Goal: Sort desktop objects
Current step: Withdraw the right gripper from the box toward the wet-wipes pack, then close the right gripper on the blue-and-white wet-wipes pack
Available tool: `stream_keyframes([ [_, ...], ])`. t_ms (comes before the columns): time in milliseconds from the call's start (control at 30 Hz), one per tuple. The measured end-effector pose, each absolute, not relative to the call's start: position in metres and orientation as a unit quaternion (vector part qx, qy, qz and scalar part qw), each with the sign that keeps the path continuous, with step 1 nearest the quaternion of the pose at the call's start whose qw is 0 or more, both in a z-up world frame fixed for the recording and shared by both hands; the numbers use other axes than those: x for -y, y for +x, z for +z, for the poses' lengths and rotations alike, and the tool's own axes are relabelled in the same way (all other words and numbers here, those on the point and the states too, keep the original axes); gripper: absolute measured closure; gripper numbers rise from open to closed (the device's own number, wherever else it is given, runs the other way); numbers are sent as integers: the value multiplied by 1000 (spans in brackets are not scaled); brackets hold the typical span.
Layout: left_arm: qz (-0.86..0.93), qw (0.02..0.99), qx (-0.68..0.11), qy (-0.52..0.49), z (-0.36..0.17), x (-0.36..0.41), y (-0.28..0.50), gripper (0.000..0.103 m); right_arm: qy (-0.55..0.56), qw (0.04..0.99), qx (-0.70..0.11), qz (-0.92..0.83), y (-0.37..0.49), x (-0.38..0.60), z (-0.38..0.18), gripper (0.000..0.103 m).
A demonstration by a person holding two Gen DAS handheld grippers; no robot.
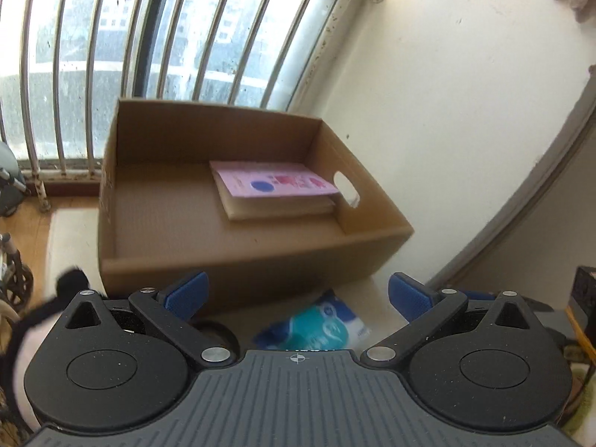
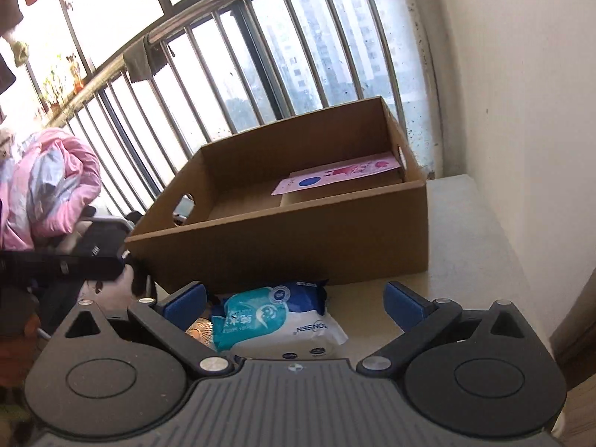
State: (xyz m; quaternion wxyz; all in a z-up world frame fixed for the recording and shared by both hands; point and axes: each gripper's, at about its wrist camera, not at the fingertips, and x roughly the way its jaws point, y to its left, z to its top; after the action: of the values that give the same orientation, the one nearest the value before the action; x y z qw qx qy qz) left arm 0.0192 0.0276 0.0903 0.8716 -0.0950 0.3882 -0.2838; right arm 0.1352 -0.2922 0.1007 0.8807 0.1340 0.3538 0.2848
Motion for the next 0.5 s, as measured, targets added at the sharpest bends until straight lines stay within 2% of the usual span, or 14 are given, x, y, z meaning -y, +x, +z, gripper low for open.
stream_keyframes([
  [100, -312, 858, -399, -81, 58, -7, -1, 0, 186, 866, -363, 291, 156, 301, 81, 2],
  [300, -303, 871, -387, 22, 14, 45, -18, 1, 227, 836, -403, 296, 190, 302, 43, 22],
  [500, -297, 870, -384, 82, -4, 70, -19, 1, 240, 814, -432, 304, 203, 298, 12, 31],
])
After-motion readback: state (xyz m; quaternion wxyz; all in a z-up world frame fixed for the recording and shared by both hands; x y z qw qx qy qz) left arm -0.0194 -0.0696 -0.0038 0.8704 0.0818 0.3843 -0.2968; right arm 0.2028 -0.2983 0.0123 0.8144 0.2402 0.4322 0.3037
